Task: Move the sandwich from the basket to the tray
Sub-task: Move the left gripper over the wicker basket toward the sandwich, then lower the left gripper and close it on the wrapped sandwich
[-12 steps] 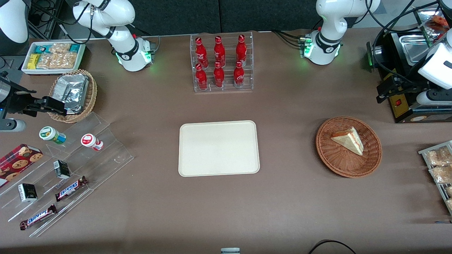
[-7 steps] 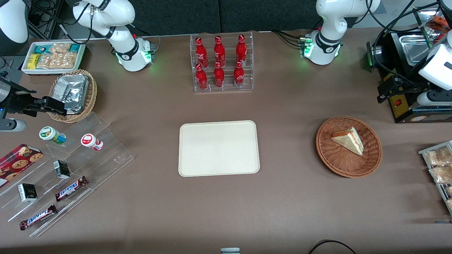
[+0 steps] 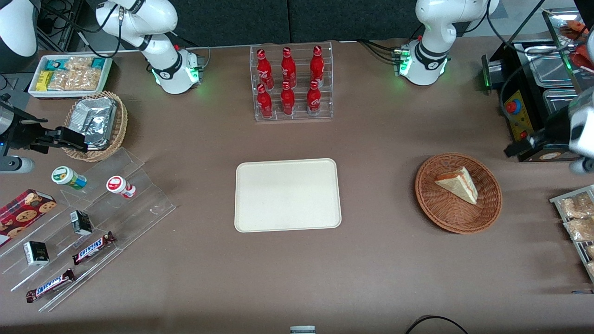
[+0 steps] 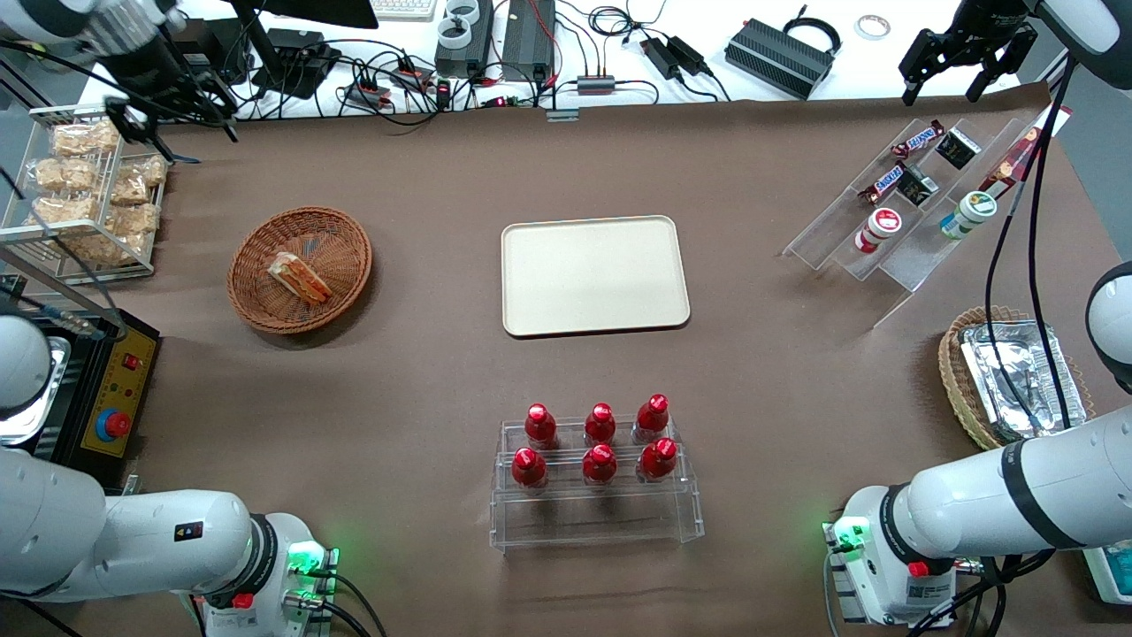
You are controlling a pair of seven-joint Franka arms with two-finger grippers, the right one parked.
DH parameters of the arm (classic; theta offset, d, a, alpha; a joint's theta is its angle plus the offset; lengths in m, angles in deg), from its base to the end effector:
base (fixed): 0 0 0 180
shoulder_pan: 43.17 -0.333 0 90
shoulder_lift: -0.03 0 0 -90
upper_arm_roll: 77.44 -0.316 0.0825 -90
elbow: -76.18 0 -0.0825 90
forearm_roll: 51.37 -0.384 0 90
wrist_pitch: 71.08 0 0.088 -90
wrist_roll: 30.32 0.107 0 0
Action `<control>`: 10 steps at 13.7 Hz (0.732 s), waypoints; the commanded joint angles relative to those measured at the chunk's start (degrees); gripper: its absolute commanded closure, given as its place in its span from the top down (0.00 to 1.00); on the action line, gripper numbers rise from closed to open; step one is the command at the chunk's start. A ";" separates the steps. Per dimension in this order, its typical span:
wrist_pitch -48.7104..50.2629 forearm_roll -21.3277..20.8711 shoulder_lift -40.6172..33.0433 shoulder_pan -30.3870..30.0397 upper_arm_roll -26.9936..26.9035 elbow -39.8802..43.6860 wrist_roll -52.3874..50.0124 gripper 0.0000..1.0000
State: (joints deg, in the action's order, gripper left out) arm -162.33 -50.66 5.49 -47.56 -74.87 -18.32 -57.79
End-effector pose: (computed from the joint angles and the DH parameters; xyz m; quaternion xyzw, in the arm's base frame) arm 0.5752 0.0180 0.5355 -0.9645 -0.2526 0.0758 0.0088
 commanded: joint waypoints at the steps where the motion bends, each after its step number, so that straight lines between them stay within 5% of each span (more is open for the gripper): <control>1: -1.99 -0.97 4.38 0.62 0.42 -0.75 -10.49 1.00; 10: -28.52 -0.89 4.13 -0.08 0.16 -25.36 -19.64 1.00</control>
State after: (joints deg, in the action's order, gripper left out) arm -186.54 -50.78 11.45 -47.28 -74.81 -38.86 -75.84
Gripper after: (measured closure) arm 0.000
